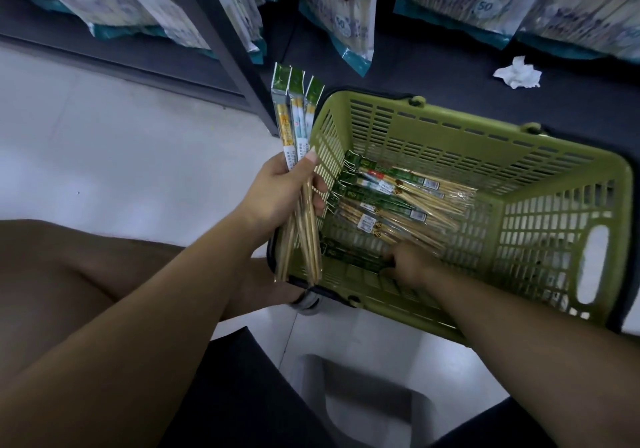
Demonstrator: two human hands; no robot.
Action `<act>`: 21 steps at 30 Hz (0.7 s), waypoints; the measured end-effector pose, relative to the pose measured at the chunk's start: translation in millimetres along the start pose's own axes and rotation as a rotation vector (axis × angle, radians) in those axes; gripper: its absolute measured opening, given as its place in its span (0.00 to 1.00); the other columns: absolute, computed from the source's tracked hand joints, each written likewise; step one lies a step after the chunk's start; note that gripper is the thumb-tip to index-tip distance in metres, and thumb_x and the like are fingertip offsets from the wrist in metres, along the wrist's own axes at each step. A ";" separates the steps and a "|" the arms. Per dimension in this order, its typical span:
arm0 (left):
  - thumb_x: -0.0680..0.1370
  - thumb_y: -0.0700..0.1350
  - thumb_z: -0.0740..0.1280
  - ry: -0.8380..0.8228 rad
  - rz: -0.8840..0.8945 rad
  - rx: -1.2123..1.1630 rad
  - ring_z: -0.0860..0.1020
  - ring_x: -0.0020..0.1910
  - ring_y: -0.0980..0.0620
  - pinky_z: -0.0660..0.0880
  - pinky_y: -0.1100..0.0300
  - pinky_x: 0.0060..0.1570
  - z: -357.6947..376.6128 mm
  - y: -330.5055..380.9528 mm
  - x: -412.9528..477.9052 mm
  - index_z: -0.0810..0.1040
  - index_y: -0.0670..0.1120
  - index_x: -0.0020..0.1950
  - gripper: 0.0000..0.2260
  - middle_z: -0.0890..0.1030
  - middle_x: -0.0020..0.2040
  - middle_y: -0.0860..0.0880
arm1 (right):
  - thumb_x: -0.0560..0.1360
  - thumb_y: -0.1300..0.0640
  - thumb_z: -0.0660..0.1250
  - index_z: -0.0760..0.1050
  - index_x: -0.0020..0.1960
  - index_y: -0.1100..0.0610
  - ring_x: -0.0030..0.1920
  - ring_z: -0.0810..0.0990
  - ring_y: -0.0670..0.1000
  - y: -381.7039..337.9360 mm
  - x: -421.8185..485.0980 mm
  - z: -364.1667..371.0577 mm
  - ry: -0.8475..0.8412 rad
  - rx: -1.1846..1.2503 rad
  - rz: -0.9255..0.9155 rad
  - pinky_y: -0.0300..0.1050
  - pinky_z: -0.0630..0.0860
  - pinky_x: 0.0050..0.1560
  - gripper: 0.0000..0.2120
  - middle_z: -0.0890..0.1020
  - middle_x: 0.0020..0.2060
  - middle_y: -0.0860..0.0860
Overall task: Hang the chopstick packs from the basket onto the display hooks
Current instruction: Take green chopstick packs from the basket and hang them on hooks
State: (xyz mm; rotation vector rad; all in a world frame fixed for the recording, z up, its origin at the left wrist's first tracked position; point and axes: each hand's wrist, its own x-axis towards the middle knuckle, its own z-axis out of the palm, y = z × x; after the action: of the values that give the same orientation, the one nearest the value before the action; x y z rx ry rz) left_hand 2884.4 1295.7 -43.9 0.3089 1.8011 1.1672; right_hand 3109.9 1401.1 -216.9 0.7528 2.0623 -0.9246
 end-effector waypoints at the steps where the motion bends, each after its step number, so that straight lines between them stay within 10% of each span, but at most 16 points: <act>1: 0.86 0.48 0.61 0.001 -0.003 -0.002 0.79 0.29 0.48 0.81 0.54 0.34 -0.1 -0.3 0.6 0.70 0.32 0.66 0.19 0.81 0.35 0.48 | 0.78 0.49 0.72 0.82 0.57 0.55 0.53 0.81 0.55 0.7 -0.5 0.2 0.009 -0.023 -0.004 0.46 0.77 0.54 0.12 0.83 0.53 0.54; 16: 0.85 0.48 0.64 -0.006 -0.048 -0.154 0.80 0.30 0.47 0.81 0.52 0.34 1.0 5.4 -3.2 0.74 0.40 0.52 0.11 0.81 0.33 0.46 | 0.81 0.55 0.68 0.77 0.40 0.50 0.36 0.75 0.51 -20.5 -29.4 -57.8 0.348 0.454 -0.073 0.44 0.66 0.35 0.10 0.77 0.33 0.50; 21: 0.85 0.48 0.64 0.008 -0.064 -0.205 0.85 0.55 0.39 0.82 0.39 0.53 14.0 7.8 -3.8 0.75 0.41 0.57 0.09 0.84 0.50 0.41 | 0.80 0.55 0.69 0.82 0.47 0.58 0.28 0.74 0.38 -70.0 -67.8 -109.5 0.498 0.798 -0.212 0.34 0.70 0.32 0.07 0.79 0.33 0.47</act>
State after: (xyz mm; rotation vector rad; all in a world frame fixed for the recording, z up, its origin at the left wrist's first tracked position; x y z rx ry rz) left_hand 2895.6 1305.5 -36.9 0.1267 1.6692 1.2965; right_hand 3053.6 1434.7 -85.8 1.2895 2.1953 -1.8871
